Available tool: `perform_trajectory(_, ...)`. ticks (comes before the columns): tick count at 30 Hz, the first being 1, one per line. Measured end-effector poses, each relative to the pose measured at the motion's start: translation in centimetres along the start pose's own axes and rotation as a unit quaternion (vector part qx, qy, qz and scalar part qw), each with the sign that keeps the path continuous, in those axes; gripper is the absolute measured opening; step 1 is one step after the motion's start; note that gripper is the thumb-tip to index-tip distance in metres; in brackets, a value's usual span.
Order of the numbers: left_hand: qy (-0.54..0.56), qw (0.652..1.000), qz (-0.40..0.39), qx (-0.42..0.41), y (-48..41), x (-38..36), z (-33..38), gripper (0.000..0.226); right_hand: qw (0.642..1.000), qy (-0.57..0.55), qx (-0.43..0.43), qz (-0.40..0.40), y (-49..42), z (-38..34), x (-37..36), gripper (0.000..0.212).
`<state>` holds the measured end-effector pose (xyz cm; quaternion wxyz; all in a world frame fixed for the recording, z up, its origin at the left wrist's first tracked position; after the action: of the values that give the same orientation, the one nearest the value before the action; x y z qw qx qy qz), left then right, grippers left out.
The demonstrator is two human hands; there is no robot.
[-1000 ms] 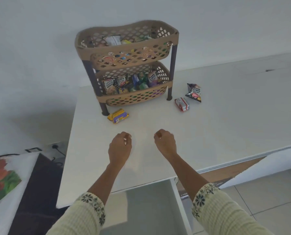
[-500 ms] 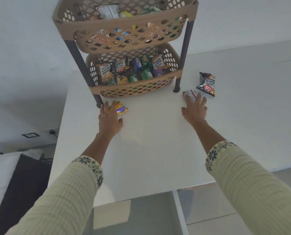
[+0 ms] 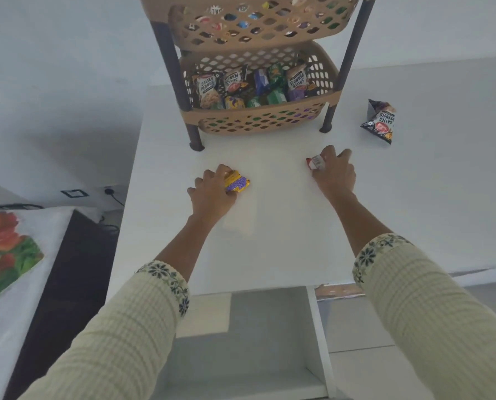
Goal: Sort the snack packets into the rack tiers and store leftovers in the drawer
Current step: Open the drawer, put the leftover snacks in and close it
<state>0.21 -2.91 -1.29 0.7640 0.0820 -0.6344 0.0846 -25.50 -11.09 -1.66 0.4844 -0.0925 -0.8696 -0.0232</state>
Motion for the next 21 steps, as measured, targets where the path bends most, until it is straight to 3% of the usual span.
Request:
perform_trajectory(7,0.118,0.992,0.012,0.030,10.0,0.0,-2.4,0.053,0.995,-0.089,0.031,-0.012,12.5,-1.9,-2.5,0.067)
perform_trajectory(10,0.211,0.975,0.071,-0.002,16.1,-0.5,-3.5,0.055,0.969,-0.212,0.129,0.017,20.0,-1.8,-3.3,0.069)
perform_trajectory(13,0.246,0.961,0.096,-0.084,22.2,-1.6,-4.8,0.054,0.943,-0.231,0.239,-0.013,26.7,-1.0,-4.1,0.062)
perform_trajectory(18,0.175,0.972,-0.022,-0.157,28.0,-4.1,-9.3,0.053,0.930,-0.163,0.310,-0.115,33.1,2.0,-5.3,0.062)
perform_trajectory(21,0.068,0.972,-0.148,-0.170,28.1,-6.2,-11.0,0.062,0.934,-0.041,0.234,-0.268,33.8,3.7,-6.5,0.063)
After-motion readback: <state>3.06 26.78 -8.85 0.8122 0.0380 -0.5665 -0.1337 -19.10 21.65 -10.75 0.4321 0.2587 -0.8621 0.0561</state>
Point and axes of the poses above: each hand's wrist, its own y-axis away from the middle knuckle, its own x-axis out of the back of the hand, z = x × y, the point moved 1 cm from there along -y, towards the middle knuckle, and after that the axes turned 9 degrees about -y, right-handed, at the moved point
